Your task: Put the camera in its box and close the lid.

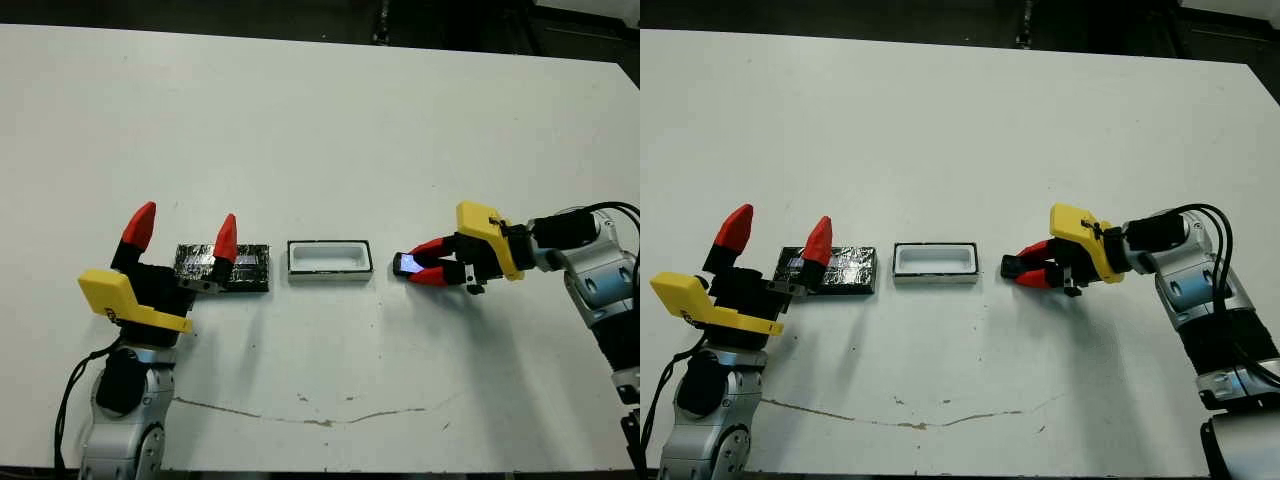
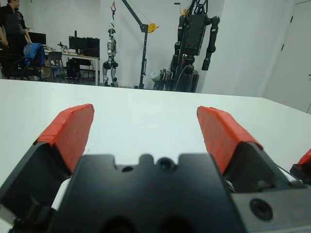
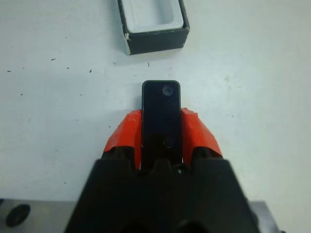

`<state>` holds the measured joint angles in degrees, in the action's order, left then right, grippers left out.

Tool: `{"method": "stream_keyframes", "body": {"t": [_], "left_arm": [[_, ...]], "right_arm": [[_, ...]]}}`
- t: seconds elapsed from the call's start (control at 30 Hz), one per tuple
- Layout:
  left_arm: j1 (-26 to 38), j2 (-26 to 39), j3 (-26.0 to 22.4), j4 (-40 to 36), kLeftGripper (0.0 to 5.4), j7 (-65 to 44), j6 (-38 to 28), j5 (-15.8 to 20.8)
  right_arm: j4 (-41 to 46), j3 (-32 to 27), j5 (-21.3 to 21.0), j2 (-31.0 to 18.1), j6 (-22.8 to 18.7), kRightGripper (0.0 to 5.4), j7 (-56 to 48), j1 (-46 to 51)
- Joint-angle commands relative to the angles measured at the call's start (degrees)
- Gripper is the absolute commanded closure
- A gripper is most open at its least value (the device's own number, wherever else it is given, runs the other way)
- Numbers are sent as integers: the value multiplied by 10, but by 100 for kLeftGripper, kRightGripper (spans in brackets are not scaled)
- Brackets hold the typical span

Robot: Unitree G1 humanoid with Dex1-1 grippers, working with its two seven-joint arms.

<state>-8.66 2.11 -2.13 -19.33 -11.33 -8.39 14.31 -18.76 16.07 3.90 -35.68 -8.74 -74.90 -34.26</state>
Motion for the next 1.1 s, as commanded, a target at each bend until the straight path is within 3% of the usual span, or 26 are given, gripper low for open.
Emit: {"method": "stream_keyframes", "body": {"t": [0.03, 0.17, 0.4, 0.67, 0.8, 1.1], "left_arm": [[-6, 0, 1, 4, 0, 1, -2, -3], [-9, 0, 2, 2, 0, 0, -2, -3], [-12, 1, 2, 4, 0, -3, -4, 2], [-15, -2, 6, 0, 0, 4, -4, -8], [-14, -1, 6, 2, 0, -2, -6, 1], [-15, 0, 7, 2, 0, 0, -4, 0]], "right_arm": [[3, -28, 24, -8, -47, 375, -1, -26], [10, -40, 57, 1, -150, 375, -10, -66], [27, -40, 95, 38, -179, 375, -13, -115], [10, -13, 109, 116, -159, 375, -24, -138], [-6, 8, 98, 147, -125, 375, -27, -138], [-28, 35, 92, 178, -120, 375, -35, -136]]}}
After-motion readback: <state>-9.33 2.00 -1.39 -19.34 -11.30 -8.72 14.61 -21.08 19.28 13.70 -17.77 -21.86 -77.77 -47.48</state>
